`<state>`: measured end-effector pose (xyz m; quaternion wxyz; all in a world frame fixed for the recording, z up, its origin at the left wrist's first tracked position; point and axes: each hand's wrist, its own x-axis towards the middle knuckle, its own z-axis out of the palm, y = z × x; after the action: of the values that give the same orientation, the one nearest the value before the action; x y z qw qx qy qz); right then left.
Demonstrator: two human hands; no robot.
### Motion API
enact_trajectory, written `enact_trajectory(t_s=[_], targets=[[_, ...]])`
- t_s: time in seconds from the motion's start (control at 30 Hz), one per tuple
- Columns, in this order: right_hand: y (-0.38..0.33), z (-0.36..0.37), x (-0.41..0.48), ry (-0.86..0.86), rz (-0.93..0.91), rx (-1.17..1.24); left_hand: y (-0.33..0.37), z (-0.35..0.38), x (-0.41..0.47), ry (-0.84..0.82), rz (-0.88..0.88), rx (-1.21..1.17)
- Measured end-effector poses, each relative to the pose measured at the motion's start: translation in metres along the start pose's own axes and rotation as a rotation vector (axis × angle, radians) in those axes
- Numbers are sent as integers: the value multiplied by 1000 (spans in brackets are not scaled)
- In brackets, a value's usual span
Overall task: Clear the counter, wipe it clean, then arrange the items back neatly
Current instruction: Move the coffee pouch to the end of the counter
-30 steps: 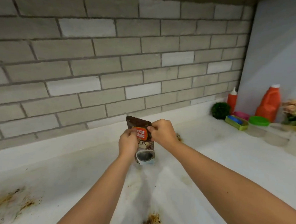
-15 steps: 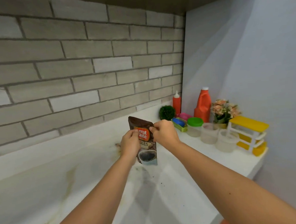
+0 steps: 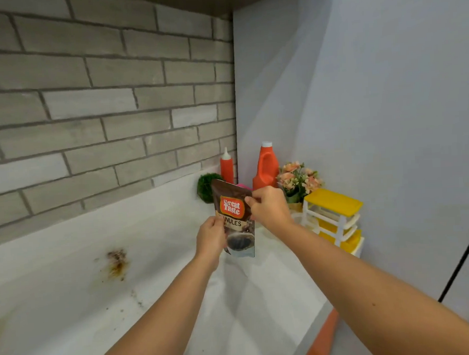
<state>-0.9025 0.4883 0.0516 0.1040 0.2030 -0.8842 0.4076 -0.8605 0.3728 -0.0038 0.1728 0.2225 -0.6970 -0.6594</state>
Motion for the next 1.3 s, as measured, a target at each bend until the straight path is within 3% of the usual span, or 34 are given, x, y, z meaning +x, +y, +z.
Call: enact_trajectory(t_s=[0.4, 1.03, 1.3], targets=[[36, -53, 94, 181, 86, -31, 28, 66, 69, -192, -38, 9], [70, -20, 170, 45, 19, 34, 31, 101, 123, -158, -108, 2], [70, -23, 168, 44, -57, -70, 31, 100, 125, -136, -124, -22]])
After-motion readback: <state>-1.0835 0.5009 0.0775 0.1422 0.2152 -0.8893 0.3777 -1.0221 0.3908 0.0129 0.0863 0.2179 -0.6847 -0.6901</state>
